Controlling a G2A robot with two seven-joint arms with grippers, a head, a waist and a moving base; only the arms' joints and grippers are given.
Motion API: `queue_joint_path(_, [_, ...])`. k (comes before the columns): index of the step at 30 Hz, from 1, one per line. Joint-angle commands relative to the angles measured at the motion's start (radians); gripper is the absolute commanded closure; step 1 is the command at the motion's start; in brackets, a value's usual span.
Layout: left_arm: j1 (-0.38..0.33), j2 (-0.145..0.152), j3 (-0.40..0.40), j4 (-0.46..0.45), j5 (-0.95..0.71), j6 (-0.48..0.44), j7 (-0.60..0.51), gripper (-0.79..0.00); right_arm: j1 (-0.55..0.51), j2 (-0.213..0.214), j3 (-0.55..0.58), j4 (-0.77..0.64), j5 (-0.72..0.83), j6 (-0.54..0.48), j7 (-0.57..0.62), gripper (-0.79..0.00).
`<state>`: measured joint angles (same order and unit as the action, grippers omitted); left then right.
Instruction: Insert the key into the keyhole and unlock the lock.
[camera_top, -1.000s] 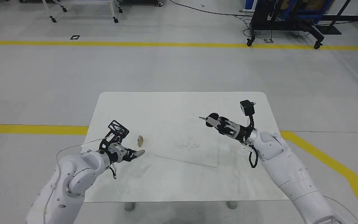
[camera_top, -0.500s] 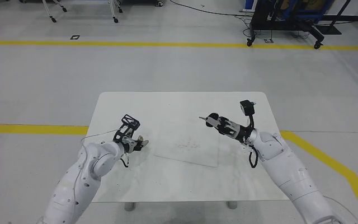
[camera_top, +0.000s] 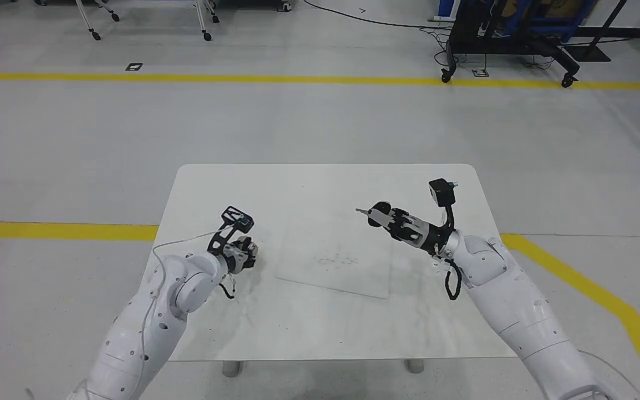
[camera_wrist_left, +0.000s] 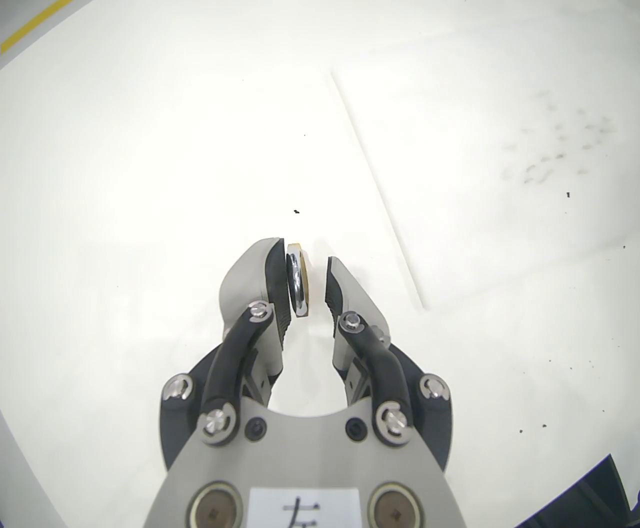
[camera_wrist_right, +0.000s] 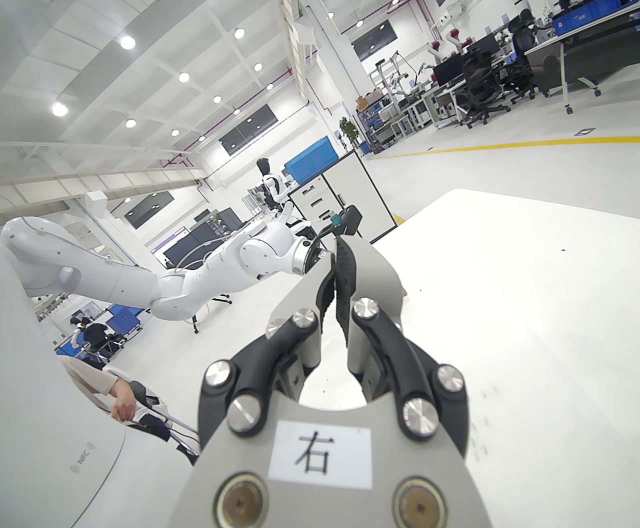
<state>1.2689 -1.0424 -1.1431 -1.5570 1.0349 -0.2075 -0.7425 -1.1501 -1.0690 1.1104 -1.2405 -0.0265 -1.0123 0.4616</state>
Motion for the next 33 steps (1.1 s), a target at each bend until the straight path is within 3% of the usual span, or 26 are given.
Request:
queue_joint_path(1, [0.006,0.000,-0.003,-0.007,0.005,0.007,-0.005,-0.139,0.000,0.000,0.000,0.000,0.000,0.000,0.000,0.000])
queue_joint_path(5, [0.018,0.001,-0.011,-0.024,0.008,0.014,-0.013,-0.120,0.000,0.000,0.000,0.000,0.000,0.000,0.000,0.000])
queue_joint_path(7, [0.022,0.002,-0.014,-0.029,0.009,0.014,-0.014,-0.009,0.000,0.000,0.000,0.000,0.000,0.000,0.000,0.000])
queue_joint_path(8, [0.023,0.001,-0.014,-0.030,0.009,0.014,-0.014,0.000,0.000,0.000,0.000,0.000,0.000,0.000,0.000,0.000])
queue_joint_path(26, [-0.041,-0.015,0.019,0.040,-0.004,-0.001,-0.014,0.000,0.000,0.000,0.000,0.000,0.000,0.000,0.000,0.000])
queue_joint_path(28, [-0.044,-0.017,0.022,0.043,-0.005,0.001,-0.012,-0.099,0.000,0.000,0.000,0.000,0.000,0.000,0.000,0.000])
queue_joint_path(33, [-0.051,-0.020,0.026,0.048,-0.001,0.002,-0.013,-0.157,0.000,0.000,0.000,0.000,0.000,0.000,0.000,0.000])
